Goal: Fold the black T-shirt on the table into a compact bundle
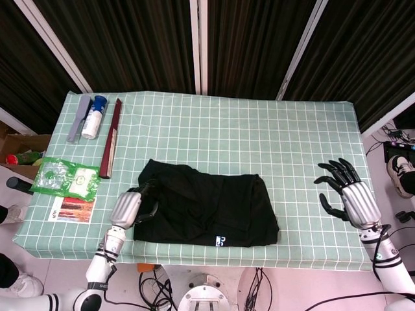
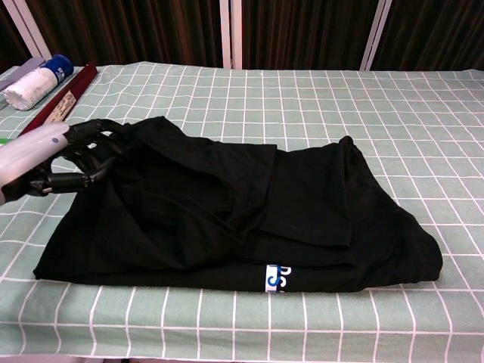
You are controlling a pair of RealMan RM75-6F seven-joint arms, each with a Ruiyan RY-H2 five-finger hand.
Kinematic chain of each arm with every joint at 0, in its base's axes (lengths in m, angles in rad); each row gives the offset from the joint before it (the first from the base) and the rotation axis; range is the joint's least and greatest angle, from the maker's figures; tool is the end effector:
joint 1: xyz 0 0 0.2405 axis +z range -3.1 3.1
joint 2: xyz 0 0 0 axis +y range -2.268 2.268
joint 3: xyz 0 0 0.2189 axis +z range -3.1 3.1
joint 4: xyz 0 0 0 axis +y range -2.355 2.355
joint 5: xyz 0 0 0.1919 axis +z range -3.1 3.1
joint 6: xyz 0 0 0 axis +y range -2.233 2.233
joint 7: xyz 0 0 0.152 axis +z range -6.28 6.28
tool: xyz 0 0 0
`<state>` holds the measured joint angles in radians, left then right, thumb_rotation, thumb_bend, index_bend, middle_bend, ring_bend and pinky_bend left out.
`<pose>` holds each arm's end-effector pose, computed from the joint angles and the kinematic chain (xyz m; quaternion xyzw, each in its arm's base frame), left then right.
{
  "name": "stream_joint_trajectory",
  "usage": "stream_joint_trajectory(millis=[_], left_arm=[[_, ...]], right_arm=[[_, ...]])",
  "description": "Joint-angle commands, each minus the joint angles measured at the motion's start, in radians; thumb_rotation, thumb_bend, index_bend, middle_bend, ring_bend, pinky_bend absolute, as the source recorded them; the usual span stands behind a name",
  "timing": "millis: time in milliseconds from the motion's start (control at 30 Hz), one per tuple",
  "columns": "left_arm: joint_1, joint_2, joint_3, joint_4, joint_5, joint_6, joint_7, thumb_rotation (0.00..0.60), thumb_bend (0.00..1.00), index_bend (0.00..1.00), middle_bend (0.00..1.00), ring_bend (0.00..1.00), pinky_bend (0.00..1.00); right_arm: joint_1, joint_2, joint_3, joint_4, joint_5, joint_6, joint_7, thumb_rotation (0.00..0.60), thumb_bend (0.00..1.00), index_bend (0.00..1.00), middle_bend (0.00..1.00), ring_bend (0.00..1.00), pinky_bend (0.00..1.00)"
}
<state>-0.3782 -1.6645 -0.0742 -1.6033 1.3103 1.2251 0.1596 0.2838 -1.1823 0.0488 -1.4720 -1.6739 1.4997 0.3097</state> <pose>-0.1514 0.2279 -0.0152 -0.6172 -0.5180 -0.4491 0.3860 -0.2246 -0.2328 0.1440 0.6354 -0.3595 0.5244 0.4382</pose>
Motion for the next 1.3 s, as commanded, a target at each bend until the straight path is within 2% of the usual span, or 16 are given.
stream_joint_trajectory(millis=[33,433,700,800,867,967,1033,1200,1300], left_arm=[[-0.020,-0.019,0.020,-0.019,0.024,-0.033,0.001,0.274,0.44,0.15,0.24,0.35,0.32],[-0.079,-0.090,0.039,-0.077,0.059,-0.137,-0.039,0.274,0.45,0.15,0.24,0.35,0.33],[-0.082,-0.119,0.106,-0.121,0.108,-0.177,-0.128,0.277,0.45,0.13,0.22,0.35,0.34],[-0.067,-0.093,0.120,-0.149,0.169,-0.130,-0.181,0.278,0.45,0.13,0.22,0.35,0.34],[-0.042,-0.066,0.115,-0.165,0.225,-0.049,-0.227,0.280,0.45,0.13,0.22,0.35,0.34],[0.006,-0.004,0.100,-0.176,0.300,0.096,-0.262,0.276,0.45,0.13,0.23,0.35,0.34],[0.033,0.037,0.086,-0.181,0.306,0.156,-0.235,0.276,0.45,0.13,0.23,0.35,0.34],[0.101,0.116,0.024,-0.154,0.214,0.258,-0.146,0.278,0.45,0.13,0.23,0.35,0.33],[0.129,0.163,0.001,-0.143,0.120,0.254,-0.126,0.275,0.45,0.13,0.23,0.35,0.33]], right_arm=[[-0.002,0.001,0.000,0.000,0.001,0.003,0.000,0.600,0.46,0.42,0.20,0.10,0.11],[-0.010,0.001,-0.005,0.000,0.005,-0.001,0.001,0.600,0.46,0.42,0.20,0.10,0.11],[0.031,-0.007,0.001,-0.012,-0.018,-0.041,0.011,0.600,0.47,0.42,0.20,0.10,0.11],[0.071,-0.011,0.004,-0.032,-0.045,-0.077,0.024,0.600,0.48,0.42,0.21,0.11,0.12],[0.110,-0.014,0.005,-0.053,-0.071,-0.116,0.028,0.600,0.49,0.41,0.22,0.11,0.12],[0.191,-0.019,0.014,-0.104,-0.107,-0.200,0.040,0.600,0.55,0.40,0.26,0.11,0.13],[0.243,-0.025,0.024,-0.134,-0.121,-0.258,0.034,0.600,0.62,0.38,0.28,0.11,0.13],[0.404,-0.082,0.068,-0.187,-0.113,-0.457,-0.012,0.600,0.77,0.33,0.33,0.11,0.14],[0.492,-0.144,0.098,-0.182,-0.078,-0.578,-0.077,0.600,0.79,0.29,0.33,0.11,0.14]])
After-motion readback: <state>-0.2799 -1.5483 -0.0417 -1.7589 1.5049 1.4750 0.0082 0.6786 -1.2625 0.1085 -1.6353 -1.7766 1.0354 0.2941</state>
